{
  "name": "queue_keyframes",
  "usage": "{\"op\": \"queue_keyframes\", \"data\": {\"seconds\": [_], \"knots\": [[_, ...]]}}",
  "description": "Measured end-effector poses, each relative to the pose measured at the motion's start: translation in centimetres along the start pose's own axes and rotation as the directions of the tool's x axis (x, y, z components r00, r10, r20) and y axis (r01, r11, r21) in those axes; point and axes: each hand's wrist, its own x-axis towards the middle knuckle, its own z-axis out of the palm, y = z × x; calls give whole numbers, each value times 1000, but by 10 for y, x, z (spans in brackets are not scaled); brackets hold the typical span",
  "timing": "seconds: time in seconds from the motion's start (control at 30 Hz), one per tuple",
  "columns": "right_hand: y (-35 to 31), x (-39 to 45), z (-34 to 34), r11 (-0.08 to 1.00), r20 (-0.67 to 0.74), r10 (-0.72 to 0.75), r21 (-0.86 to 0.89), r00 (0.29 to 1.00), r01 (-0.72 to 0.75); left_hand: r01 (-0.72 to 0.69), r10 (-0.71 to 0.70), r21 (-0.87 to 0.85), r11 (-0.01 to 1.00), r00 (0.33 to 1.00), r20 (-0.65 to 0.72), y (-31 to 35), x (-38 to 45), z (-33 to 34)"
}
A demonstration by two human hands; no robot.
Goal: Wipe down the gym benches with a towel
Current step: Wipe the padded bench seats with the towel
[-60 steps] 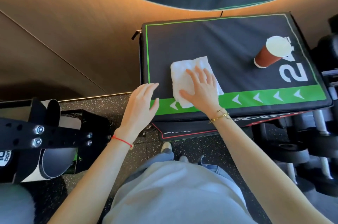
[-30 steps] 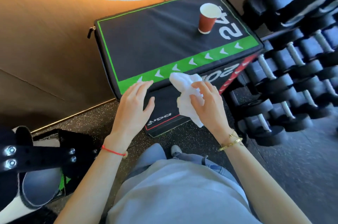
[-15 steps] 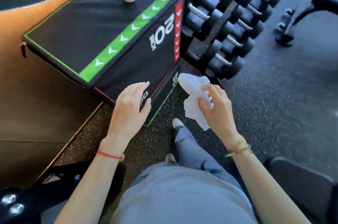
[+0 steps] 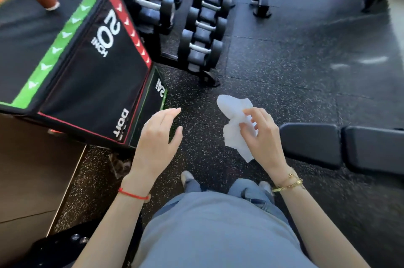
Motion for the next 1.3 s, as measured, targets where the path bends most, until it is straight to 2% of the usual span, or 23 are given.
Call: {"op": "queue_keyframes", "data": {"seconds": [0.2, 0.43, 0.57, 0.7, 0.87, 1.0, 1.3], "knots": [[86, -44, -101, 998, -34, 49, -37, 998, -50, -71, 71, -13, 997, 996, 47, 102, 3, 75], [197, -87, -221, 992, 26, 33, -121, 999, -30, -103, 106, -52, 993, 993, 49, 228, -4, 180], [244, -103, -265, 992, 47, 41, -119, 998, -35, -83, 87, -57, 995, 993, 82, 287, -10, 219], [287, -109, -285, 986, 10, 92, -143, 996, -90, -72, 79, -62, 995, 990, 113, 319, -7, 244], [356, -106, -278, 962, -87, 157, -210, 984, -172, -101, 102, -14, 995, 981, 164, 319, 11, 298], [422, -100, -245, 940, -96, 207, -258, 974, -225, -125, 115, 38, 991, 972, 203, 294, 26, 360], [564, -90, -81, 934, -13, 190, -306, 982, -184, -123, 115, 35, 992, 978, 174, 203, 44, 533]]}}
